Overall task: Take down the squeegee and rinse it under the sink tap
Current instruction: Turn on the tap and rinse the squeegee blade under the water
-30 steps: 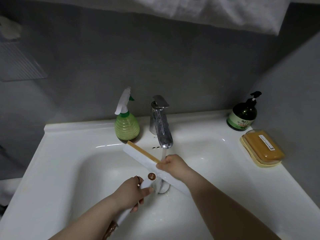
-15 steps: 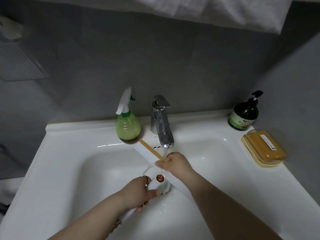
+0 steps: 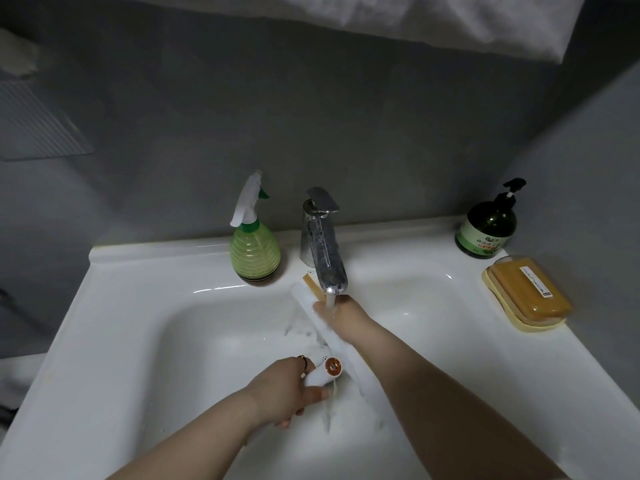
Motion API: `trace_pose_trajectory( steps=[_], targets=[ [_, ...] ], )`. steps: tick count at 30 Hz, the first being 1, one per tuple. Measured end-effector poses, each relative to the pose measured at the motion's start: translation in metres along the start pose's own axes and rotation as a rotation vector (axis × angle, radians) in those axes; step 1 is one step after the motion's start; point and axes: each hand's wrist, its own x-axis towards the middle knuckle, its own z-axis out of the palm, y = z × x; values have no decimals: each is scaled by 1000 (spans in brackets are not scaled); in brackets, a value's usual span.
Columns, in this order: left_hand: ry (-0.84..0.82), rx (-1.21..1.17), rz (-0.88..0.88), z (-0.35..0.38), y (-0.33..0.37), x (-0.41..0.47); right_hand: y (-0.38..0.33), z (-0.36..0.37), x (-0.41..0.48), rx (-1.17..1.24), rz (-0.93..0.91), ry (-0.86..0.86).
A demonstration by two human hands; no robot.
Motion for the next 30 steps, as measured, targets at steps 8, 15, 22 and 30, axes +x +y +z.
trace_pose_trajectory(
  steps=[8,15,22,30],
  targets=[
    [2,21,4,3,4,1,-2,-3,-1,-75,-20,85],
    [41,-28,-31,0,-4,2,0,-8,-5,95,27,-150],
    [121,-192,-22,2,-10,1,-2,-8,-9,-107,58,-155],
    [139,-279,-31,-4,-15,-2,7,-5,-14,-68,16,-83]
  ],
)
